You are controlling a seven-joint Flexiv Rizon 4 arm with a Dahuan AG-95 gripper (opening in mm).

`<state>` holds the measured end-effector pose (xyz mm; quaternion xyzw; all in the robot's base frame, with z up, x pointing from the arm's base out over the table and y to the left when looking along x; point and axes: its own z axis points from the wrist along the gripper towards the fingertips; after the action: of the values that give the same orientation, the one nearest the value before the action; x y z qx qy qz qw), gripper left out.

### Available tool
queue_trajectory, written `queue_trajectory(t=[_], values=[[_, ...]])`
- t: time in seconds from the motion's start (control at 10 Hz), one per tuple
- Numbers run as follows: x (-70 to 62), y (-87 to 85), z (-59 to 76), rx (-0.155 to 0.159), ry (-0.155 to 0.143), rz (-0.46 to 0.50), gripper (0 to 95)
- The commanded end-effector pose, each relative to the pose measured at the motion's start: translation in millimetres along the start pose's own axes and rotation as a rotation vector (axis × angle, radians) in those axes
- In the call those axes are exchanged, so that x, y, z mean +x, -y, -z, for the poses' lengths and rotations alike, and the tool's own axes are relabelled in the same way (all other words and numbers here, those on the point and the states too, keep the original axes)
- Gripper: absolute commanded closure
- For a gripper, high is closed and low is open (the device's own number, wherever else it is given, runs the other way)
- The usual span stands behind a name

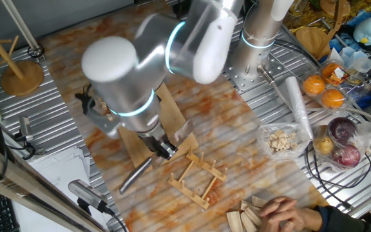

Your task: Slice the lotus root

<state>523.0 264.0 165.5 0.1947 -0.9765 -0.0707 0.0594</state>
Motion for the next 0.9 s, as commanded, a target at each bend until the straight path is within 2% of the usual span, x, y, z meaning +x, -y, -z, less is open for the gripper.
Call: queue_trajectory(t=[0.1,0.2,0.3,0.5,0.9], values=[[2.5,-39.4,-5.1,0.076,-0.022,-0.006,95.0],[3.9,-49.5,-9.1,0.077,-0.020,-0.012,95.0],[5.5,-59.0,-18.1,0.095,-0.017,-0.016,95.0],[9.3,-57.4,-27.2,0.125,-0.015,-0.001,95.0],[15.1,-57.3,-43.4,0.120,-0.008,0.003,95.0]])
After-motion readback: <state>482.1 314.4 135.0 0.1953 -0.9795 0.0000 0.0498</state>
